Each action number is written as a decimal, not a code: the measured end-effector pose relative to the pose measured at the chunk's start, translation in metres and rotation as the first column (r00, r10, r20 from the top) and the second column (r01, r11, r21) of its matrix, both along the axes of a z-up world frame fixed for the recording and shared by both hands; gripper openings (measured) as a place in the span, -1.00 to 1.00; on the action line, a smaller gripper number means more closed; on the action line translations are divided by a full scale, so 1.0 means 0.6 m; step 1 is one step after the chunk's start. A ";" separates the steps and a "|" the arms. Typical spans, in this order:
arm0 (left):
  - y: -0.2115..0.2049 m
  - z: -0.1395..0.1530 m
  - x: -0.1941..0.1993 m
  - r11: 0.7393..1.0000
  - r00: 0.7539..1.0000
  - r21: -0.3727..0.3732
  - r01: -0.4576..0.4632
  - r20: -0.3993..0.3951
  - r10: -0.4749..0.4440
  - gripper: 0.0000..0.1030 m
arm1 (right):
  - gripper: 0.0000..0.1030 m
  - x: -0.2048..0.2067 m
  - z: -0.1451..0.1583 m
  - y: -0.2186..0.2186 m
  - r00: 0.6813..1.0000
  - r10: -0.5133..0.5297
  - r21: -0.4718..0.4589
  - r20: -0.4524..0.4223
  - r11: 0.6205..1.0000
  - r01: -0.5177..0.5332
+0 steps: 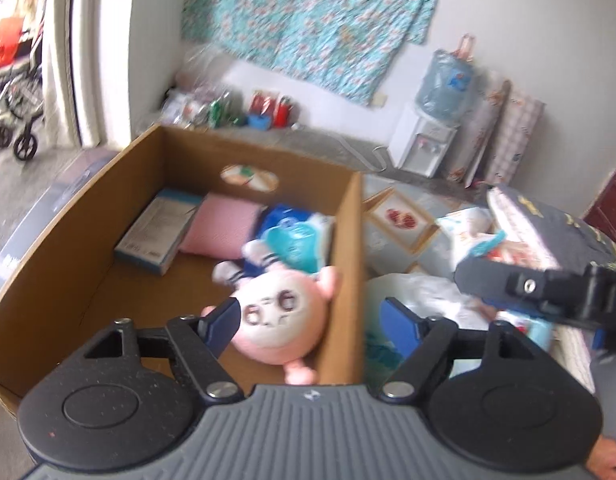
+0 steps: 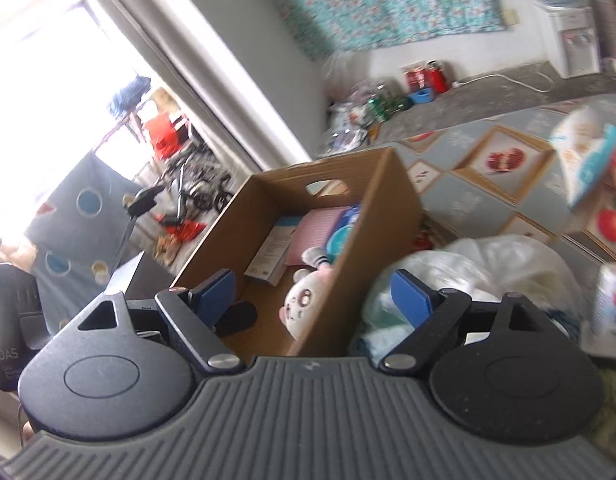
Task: Organize soft objects
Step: 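Grasp the white cotton-swab bag with the right gripper and lift it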
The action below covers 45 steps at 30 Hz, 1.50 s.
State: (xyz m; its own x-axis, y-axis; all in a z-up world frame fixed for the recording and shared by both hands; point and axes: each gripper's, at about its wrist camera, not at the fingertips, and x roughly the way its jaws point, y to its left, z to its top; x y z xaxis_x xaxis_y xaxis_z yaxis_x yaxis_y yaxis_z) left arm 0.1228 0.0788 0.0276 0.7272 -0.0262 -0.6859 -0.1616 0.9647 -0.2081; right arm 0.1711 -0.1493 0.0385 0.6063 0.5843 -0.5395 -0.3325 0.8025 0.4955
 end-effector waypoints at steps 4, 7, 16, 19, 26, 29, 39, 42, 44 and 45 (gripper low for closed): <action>-0.052 0.010 -0.010 0.997 0.997 0.024 0.067 0.039 -0.068 0.60 | 0.67 -0.050 -0.005 -0.063 0.996 -0.084 -0.007 0.033 0.996 0.084; -0.090 0.011 -0.009 0.993 0.993 0.041 0.106 0.056 -0.109 0.60 | 0.67 -0.082 -0.009 -0.111 0.989 -0.142 -0.033 0.051 0.989 0.144; -0.217 0.004 0.058 0.956 0.961 0.149 0.251 0.079 -0.264 0.60 | 0.67 -0.057 0.019 -0.252 0.972 -0.230 -0.046 0.050 0.972 0.232; -0.260 -0.004 0.102 0.933 0.946 0.195 0.301 0.062 -0.318 0.58 | 0.67 0.002 0.036 -0.277 0.971 -0.236 -0.058 0.035 0.969 0.238; -0.294 -0.032 0.259 0.924 0.925 0.056 0.377 -0.067 -0.374 0.52 | 0.67 0.218 0.040 -0.303 0.978 -0.200 -0.124 -0.061 0.974 0.192; -0.315 -0.060 0.335 0.899 0.894 0.053 0.434 -0.143 -0.423 0.54 | 0.67 0.334 0.008 -0.287 0.977 -0.173 -0.210 -0.127 0.967 0.144; -0.321 -0.179 0.524 0.900 0.848 -0.089 0.426 -0.307 -0.432 0.57 | 0.67 0.578 -0.169 -0.299 0.914 -0.214 -0.208 -0.344 0.967 0.148; -0.318 -0.206 0.547 0.909 0.849 -0.105 0.404 -0.326 -0.415 0.56 | 0.63 0.604 -0.211 -0.309 0.896 -0.227 -0.210 -0.381 0.965 0.155; -0.315 -0.221 0.561 0.910 0.846 -0.140 0.389 -0.336 -0.413 0.53 | 0.58 0.615 -0.230 -0.309 0.892 -0.222 -0.218 -0.393 0.965 0.144; -0.316 -0.227 0.566 0.913 0.846 -0.146 0.381 -0.344 -0.408 0.46 | 0.52 0.618 -0.239 -0.308 0.889 -0.219 -0.217 -0.402 0.966 0.140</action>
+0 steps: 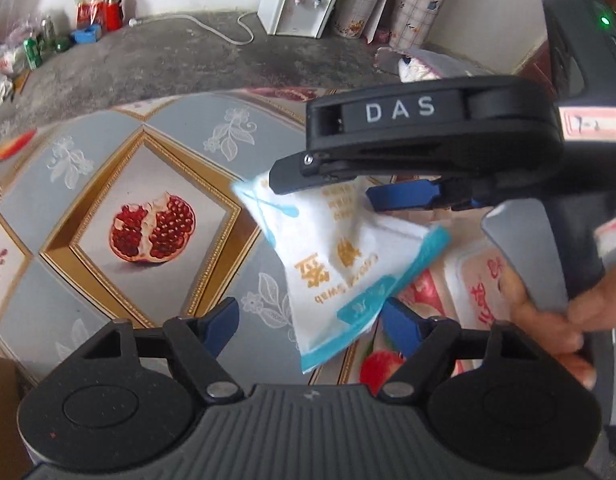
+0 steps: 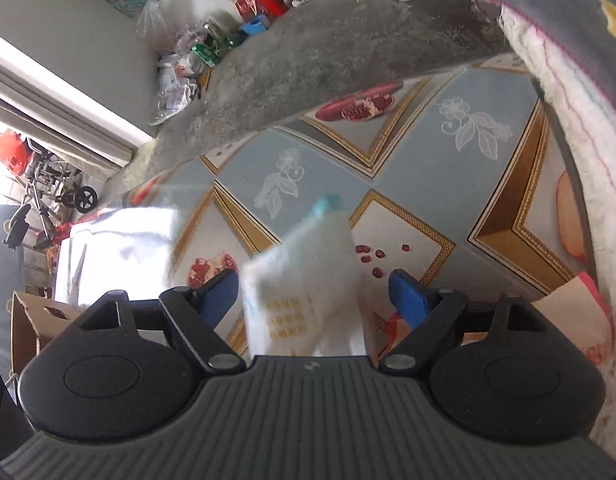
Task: Organize soft objects
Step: 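Grasp the white cotton-swab bag with the right gripper and lift it, then lower the cotton-swab bag with the right gripper into the cardboard box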
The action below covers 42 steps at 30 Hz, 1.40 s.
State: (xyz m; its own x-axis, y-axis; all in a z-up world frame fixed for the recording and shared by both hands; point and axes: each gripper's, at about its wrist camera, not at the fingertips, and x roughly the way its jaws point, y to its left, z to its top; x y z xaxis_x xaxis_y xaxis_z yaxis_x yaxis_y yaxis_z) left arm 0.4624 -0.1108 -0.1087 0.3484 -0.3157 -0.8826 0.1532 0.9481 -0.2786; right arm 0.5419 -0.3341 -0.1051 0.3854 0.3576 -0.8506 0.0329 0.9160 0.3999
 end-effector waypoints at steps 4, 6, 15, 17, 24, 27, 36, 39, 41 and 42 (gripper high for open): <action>0.003 -0.023 0.016 0.999 0.999 -0.026 -0.026 -0.046 0.025 0.41 | 0.20 0.003 -0.018 0.004 1.000 0.017 0.040 -0.006 0.999 -0.016; 0.007 -0.022 0.020 0.998 0.998 -0.051 -0.045 -0.047 0.042 0.31 | 0.16 0.004 -0.020 0.008 1.000 0.027 0.036 0.008 0.999 -0.027; -0.008 0.009 0.014 0.996 0.997 -0.054 -0.065 -0.046 0.062 0.08 | -0.26 -0.024 0.013 0.008 0.998 0.008 0.106 0.058 0.994 -0.015; -0.007 0.029 0.000 0.997 0.998 -0.046 -0.060 -0.022 0.059 0.08 | -0.28 -0.037 0.032 0.004 0.997 -0.001 0.138 0.082 0.990 -0.010; -0.012 0.143 -0.062 0.999 0.996 -0.030 -0.024 0.083 0.026 0.08 | -0.30 -0.118 0.146 0.000 0.981 -0.034 0.212 0.193 0.977 -0.008; -0.007 0.200 -0.113 1.000 0.991 -0.030 -0.009 0.136 0.013 0.08 | -0.30 -0.176 0.209 0.005 0.969 -0.043 0.235 0.245 0.972 -0.016; 0.077 0.331 -0.304 0.999 0.965 -0.016 -0.030 0.260 0.033 0.08 | -0.31 -0.360 0.348 0.114 0.934 0.013 0.278 0.358 0.953 -0.120; 0.132 0.346 -0.365 0.997 0.958 -0.024 -0.071 0.276 0.075 0.08 | -0.31 -0.400 0.360 0.176 0.932 0.052 0.302 0.359 0.938 -0.169; 0.174 0.346 -0.402 0.994 0.954 -0.037 -0.106 0.278 0.112 0.08 | -0.31 -0.419 0.358 0.220 0.936 0.076 0.328 0.345 0.924 -0.196; 0.195 0.345 -0.419 0.992 0.952 -0.038 -0.122 0.278 0.128 0.08 | -0.31 -0.429 0.355 0.246 0.939 0.089 0.341 0.332 0.917 -0.207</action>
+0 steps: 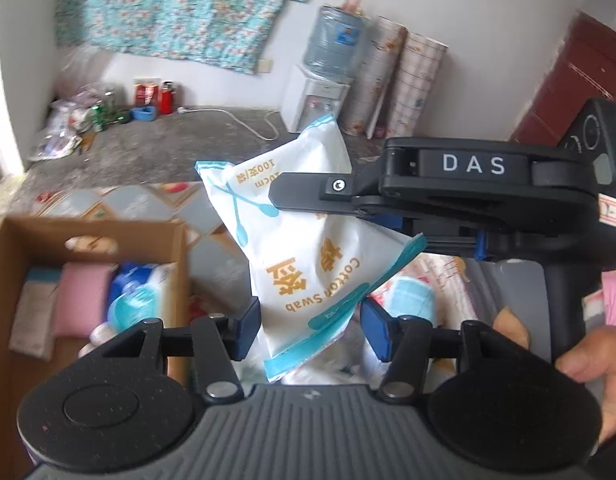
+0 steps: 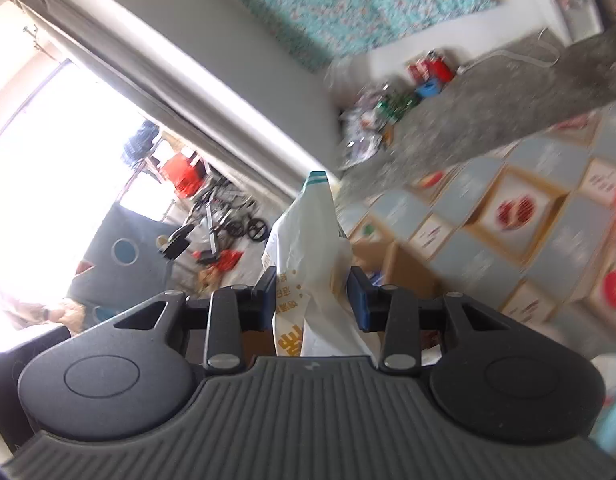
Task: Organize soft objects
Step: 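Lower the cotton-swab bag with the right gripper into the cardboard box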
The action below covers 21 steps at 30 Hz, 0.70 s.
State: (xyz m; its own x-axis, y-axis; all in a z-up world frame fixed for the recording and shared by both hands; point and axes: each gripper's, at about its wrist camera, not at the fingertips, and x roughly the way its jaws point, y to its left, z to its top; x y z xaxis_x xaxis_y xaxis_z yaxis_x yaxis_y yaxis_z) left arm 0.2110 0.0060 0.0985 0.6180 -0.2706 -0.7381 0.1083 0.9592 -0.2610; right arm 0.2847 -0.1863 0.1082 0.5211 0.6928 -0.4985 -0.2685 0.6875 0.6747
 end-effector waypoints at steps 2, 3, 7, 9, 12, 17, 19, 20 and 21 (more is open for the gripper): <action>0.042 -0.006 -0.031 0.999 0.999 0.000 -0.041 -0.002 0.041 0.08 | -0.31 -0.012 -0.012 0.049 0.999 0.036 0.022 -0.029 0.999 -0.035; 0.067 -0.011 -0.041 0.998 0.998 0.000 -0.065 -0.009 0.065 0.08 | -0.31 -0.018 -0.019 0.079 0.997 0.056 0.029 -0.045 0.998 -0.055; 0.162 -0.040 -0.077 0.986 0.985 0.006 -0.168 -0.045 0.168 0.08 | -0.31 -0.029 -0.055 0.198 0.986 0.123 0.043 -0.108 0.992 -0.119; 0.206 -0.058 -0.088 0.978 0.975 0.018 -0.209 -0.073 0.209 0.09 | -0.31 -0.030 -0.080 0.252 0.979 0.144 0.043 -0.144 0.989 -0.139; 0.261 -0.090 -0.093 0.965 0.957 0.021 -0.260 -0.129 0.261 0.09 | -0.31 -0.025 -0.129 0.318 0.964 0.151 0.047 -0.218 0.988 -0.145; 0.327 -0.143 -0.080 0.952 0.933 0.049 -0.303 -0.189 0.307 0.09 | -0.31 0.001 -0.212 0.385 0.929 0.128 0.061 -0.347 0.992 -0.114; 0.341 -0.157 -0.069 0.945 0.924 0.080 -0.317 -0.198 0.326 0.09 | -0.31 0.013 -0.241 0.403 0.916 0.109 0.058 -0.386 0.994 -0.094; 0.349 -0.161 -0.069 0.940 0.921 0.100 -0.325 -0.194 0.339 0.09 | -0.31 0.020 -0.258 0.409 0.911 0.100 0.054 -0.401 0.995 -0.085; 0.357 -0.163 -0.075 0.935 0.918 0.125 -0.333 -0.185 0.352 0.09 | -0.31 0.027 -0.275 0.419 0.903 0.091 0.056 -0.419 0.996 -0.075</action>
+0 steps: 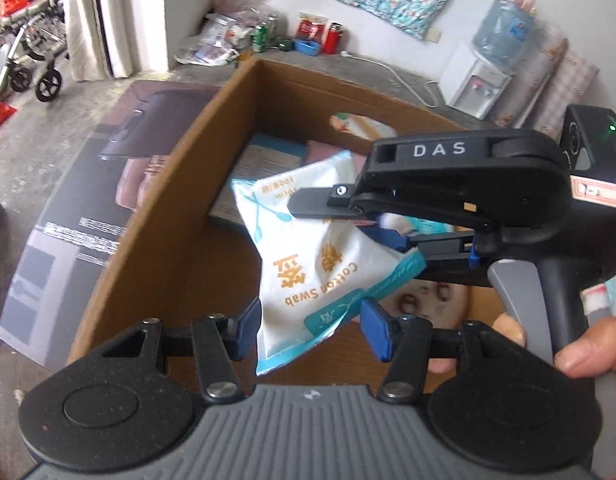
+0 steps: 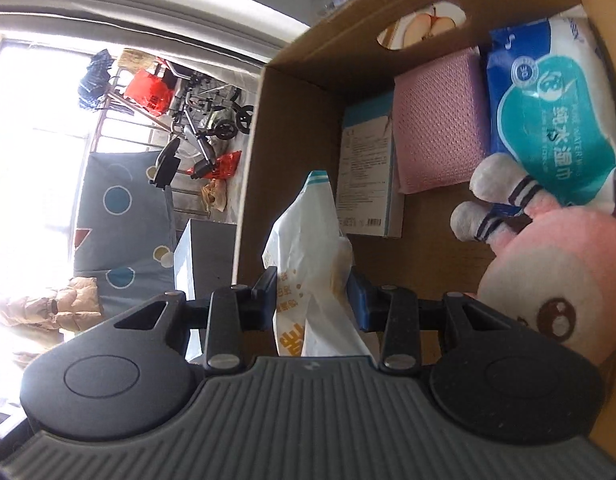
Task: Organize soft objects
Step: 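Lower the cotton-swab bag with the right gripper into the cardboard box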
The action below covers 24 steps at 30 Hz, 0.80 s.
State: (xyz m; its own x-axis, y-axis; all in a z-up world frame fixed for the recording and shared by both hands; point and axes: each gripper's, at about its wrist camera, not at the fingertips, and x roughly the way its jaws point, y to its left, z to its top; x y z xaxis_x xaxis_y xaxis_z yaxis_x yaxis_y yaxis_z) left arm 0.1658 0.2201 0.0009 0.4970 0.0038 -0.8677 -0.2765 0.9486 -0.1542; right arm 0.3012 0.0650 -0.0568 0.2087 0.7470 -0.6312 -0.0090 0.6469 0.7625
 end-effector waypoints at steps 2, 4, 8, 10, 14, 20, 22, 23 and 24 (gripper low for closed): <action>0.013 -0.004 -0.001 0.998 1.000 0.063 -0.015 0.000 0.015 0.09 | -0.31 0.010 -0.032 0.014 0.998 -0.022 0.013 -0.055 1.000 0.023; 0.026 -0.009 0.005 0.994 0.999 0.104 -0.028 -0.012 0.029 0.09 | -0.31 0.022 -0.066 0.025 0.992 -0.045 0.037 -0.114 0.998 0.049; 0.051 -0.024 0.007 0.993 0.998 0.110 -0.050 -0.036 0.054 0.09 | -0.30 0.037 -0.108 0.041 0.986 -0.065 0.058 -0.154 0.995 0.075; 0.054 -0.028 0.005 0.992 0.997 0.117 -0.052 -0.044 0.057 0.09 | -0.29 0.041 -0.113 0.059 0.986 -0.059 0.066 -0.159 0.995 0.070; 0.054 -0.035 0.004 0.990 0.998 0.135 -0.037 -0.044 0.043 0.09 | -0.29 0.041 -0.115 0.079 0.989 -0.019 0.017 -0.144 1.000 0.022; 0.051 -0.048 0.011 0.987 0.998 0.158 -0.014 -0.053 0.023 0.09 | 0.20 0.049 -0.107 0.104 0.993 0.032 -0.074 -0.111 0.996 -0.041; 0.055 -0.048 0.010 0.989 0.998 0.149 -0.020 -0.051 0.027 0.10 | 0.34 0.051 -0.097 0.108 0.994 0.038 -0.075 -0.101 0.996 -0.045; 0.056 -0.047 0.009 0.989 0.998 0.148 -0.023 -0.049 0.031 0.11 | 0.41 0.050 -0.093 0.110 0.995 0.038 -0.077 -0.096 0.996 -0.046; 0.056 -0.046 0.007 0.989 0.998 0.148 -0.026 -0.047 0.034 0.12 | 0.44 0.052 -0.090 0.108 0.995 0.040 -0.076 -0.087 0.996 -0.047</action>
